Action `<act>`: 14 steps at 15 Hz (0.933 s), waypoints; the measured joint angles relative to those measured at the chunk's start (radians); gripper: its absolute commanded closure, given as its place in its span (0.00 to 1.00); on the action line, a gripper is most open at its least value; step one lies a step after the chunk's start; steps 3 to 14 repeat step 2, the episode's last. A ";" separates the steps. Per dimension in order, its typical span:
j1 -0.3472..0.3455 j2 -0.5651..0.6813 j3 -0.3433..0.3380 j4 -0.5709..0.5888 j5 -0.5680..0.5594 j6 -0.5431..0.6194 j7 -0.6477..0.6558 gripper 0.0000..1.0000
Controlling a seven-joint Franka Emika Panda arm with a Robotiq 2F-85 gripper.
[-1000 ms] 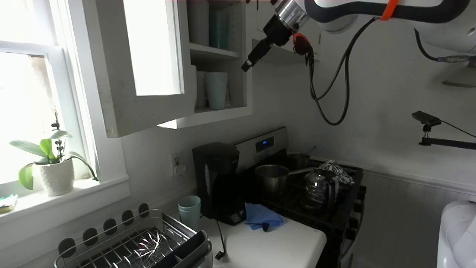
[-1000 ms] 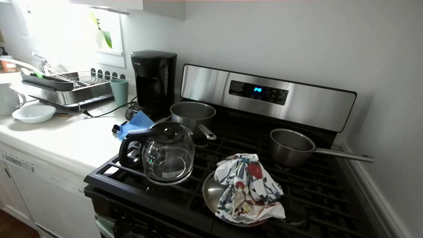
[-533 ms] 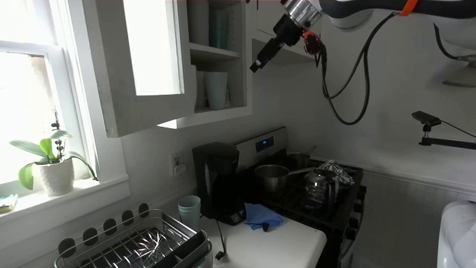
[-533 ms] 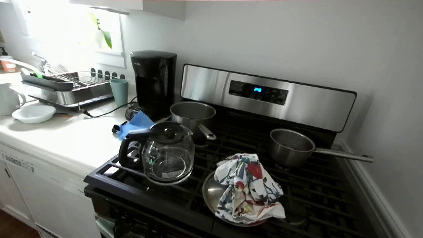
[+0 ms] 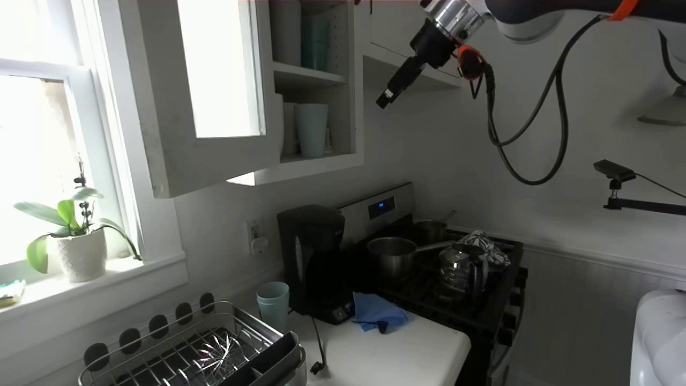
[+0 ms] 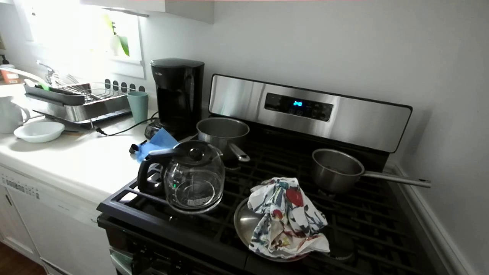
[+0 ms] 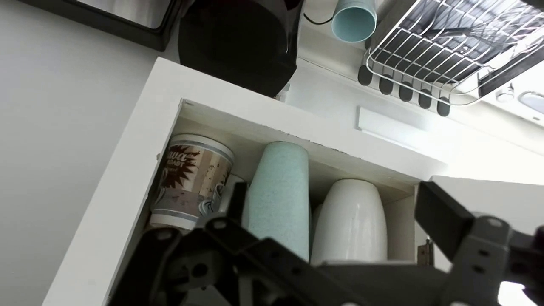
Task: Move the greenish cup to the lower shelf and put it upright
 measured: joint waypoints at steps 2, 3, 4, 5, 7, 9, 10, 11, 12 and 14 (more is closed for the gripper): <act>0.000 -0.007 0.000 -0.009 0.000 -0.002 0.000 0.00; 0.000 -0.007 0.000 -0.009 0.000 -0.002 0.000 0.00; 0.000 -0.007 0.000 -0.009 0.000 -0.002 0.000 0.00; 0.000 -0.007 0.000 -0.009 0.000 -0.002 0.000 0.00; 0.000 -0.007 0.000 -0.009 0.000 -0.002 0.000 0.00; 0.000 -0.007 0.000 -0.009 0.000 -0.002 0.000 0.00; 0.000 -0.007 0.000 -0.009 0.000 -0.002 0.000 0.00; 0.000 -0.007 0.000 -0.009 0.000 -0.002 0.000 0.00; 0.000 -0.007 0.000 -0.009 0.000 -0.002 0.000 0.00; 0.000 -0.007 0.000 -0.009 0.000 -0.002 0.000 0.00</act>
